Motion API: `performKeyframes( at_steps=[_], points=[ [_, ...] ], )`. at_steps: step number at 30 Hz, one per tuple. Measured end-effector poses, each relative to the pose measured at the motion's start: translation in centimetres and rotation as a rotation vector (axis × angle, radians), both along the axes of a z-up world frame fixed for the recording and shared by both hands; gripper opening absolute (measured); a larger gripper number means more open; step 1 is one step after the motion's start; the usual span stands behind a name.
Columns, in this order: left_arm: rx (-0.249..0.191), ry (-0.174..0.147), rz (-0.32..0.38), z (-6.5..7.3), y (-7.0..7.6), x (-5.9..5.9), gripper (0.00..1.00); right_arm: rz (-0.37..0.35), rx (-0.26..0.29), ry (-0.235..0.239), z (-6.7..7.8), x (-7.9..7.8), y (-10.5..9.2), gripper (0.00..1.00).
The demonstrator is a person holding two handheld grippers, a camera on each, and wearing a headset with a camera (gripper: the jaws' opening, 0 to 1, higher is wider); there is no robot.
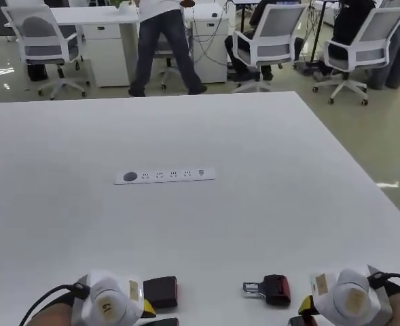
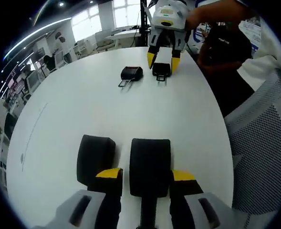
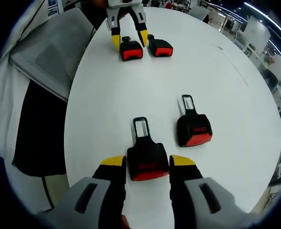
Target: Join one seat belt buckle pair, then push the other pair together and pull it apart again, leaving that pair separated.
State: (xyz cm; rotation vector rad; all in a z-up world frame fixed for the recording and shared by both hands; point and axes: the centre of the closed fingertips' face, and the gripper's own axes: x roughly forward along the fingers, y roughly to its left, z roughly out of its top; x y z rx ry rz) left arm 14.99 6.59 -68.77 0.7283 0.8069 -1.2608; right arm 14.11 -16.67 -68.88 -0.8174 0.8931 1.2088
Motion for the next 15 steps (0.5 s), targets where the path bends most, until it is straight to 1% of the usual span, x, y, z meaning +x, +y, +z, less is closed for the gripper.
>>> performKeyframes(
  at_steps=[1, 4, 6, 8, 15],
  points=[
    [0.008, 0.006, -0.009, -0.09, 0.00, -0.17, 0.38, 0.005, -0.004, 0.004, -0.10, 0.03, -0.02, 0.33],
    [0.016, 0.010, -0.037, -0.55, -0.03, -0.32, 0.34, 0.016, -0.012, 0.013, -0.25, 0.05, 0.00, 0.33],
    [0.021, 0.008, -0.049, -0.52, -0.07, -0.31, 0.34, 0.025, -0.016, 0.015, -0.35, 0.07, 0.03, 0.33],
    [0.019, 0.014, -0.050, -0.33, -0.12, -0.31, 0.34, 0.026, -0.017, 0.018, -0.40, 0.10, 0.04, 0.33],
    [0.014, 0.029, -0.055, -0.45, -0.04, -0.23, 0.34, 0.029, -0.012, 0.032, -0.62, 0.18, -0.10, 0.33]
  ],
)
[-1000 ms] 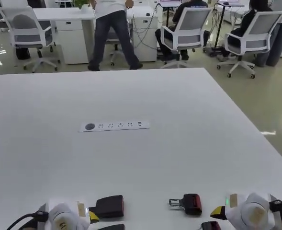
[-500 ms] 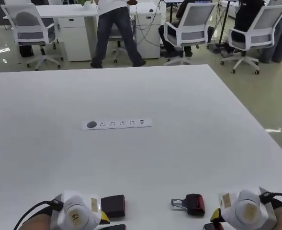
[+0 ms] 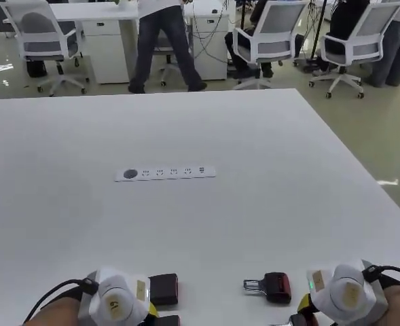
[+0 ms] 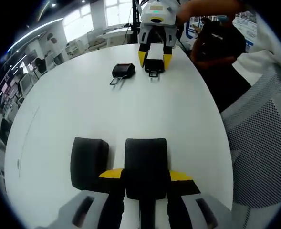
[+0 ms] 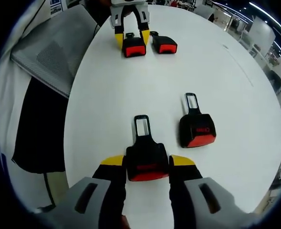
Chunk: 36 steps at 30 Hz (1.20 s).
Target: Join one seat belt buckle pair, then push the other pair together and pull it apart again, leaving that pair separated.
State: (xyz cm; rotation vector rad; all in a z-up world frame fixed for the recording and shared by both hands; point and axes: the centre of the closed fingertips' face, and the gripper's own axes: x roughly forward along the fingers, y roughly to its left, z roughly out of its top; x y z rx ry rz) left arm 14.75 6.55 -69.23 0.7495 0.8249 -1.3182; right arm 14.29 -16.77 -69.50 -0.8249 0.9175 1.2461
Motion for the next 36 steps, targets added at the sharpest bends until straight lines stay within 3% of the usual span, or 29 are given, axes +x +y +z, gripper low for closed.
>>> performKeyframes(
  at_steps=[15, 36],
  points=[
    [0.019, -0.003, -0.022, -0.1, 0.1, -0.1, 0.34, -0.023, 0.015, 0.002, 0.3, 0.0, 1.5, 0.32],
    [0.018, 0.002, -0.027, -0.4, 0.1, 0.0, 0.34, -0.021, 0.072, -0.004, 0.2, -0.2, 7.6, 0.32]
  ],
)
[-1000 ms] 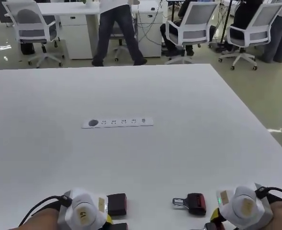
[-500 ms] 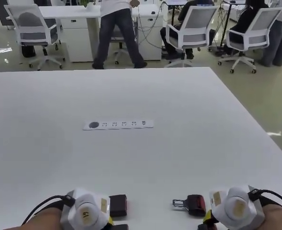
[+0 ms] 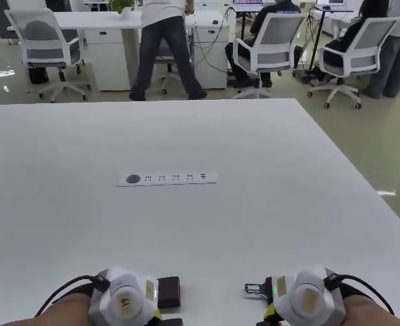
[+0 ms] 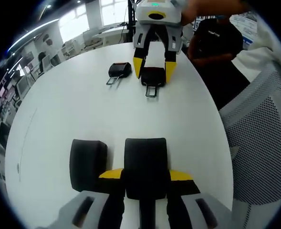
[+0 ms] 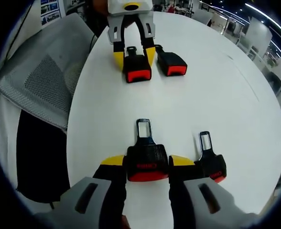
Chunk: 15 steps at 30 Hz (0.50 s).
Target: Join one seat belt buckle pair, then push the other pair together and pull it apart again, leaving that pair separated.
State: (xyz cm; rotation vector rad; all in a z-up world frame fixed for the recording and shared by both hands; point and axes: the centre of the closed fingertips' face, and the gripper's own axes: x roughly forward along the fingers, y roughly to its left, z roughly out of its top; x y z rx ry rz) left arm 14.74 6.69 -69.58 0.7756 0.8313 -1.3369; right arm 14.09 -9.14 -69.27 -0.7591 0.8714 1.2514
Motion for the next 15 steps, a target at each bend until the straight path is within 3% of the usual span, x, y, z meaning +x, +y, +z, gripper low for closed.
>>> performKeyframes(
  at_steps=[15],
  points=[
    [0.005, 0.003, 0.003, 0.2, -0.1, -0.1, 0.34, 0.008, 0.045, -0.015, 0.2, 0.4, 4.1, 0.32]
  ],
)
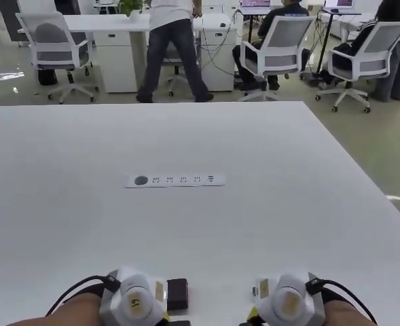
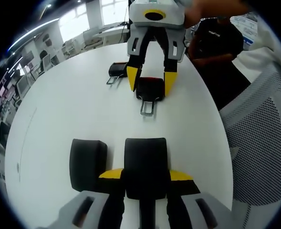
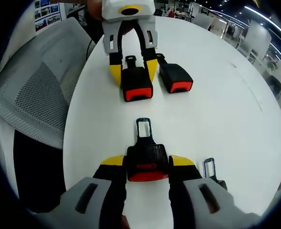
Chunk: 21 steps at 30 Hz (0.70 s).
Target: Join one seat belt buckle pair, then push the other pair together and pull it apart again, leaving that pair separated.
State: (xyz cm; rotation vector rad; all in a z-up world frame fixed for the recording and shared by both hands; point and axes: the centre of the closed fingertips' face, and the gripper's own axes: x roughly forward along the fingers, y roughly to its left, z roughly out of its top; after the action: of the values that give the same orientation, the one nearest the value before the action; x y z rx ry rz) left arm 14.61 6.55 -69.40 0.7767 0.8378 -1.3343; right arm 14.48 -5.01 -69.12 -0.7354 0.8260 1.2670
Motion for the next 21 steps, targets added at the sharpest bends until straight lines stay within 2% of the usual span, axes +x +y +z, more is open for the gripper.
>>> performKeyframes(
  at_steps=[9, 21],
  points=[
    [0.002, 0.003, 0.001, 0.1, -0.1, -0.2, 0.34, 0.005, 0.016, -0.014, -0.1, 0.3, 2.2, 0.32],
    [0.002, 0.005, 0.007, -0.1, 0.0, -0.1, 0.34, 0.014, 0.011, -0.016, -0.1, 0.4, 3.0, 0.32]
  ],
)
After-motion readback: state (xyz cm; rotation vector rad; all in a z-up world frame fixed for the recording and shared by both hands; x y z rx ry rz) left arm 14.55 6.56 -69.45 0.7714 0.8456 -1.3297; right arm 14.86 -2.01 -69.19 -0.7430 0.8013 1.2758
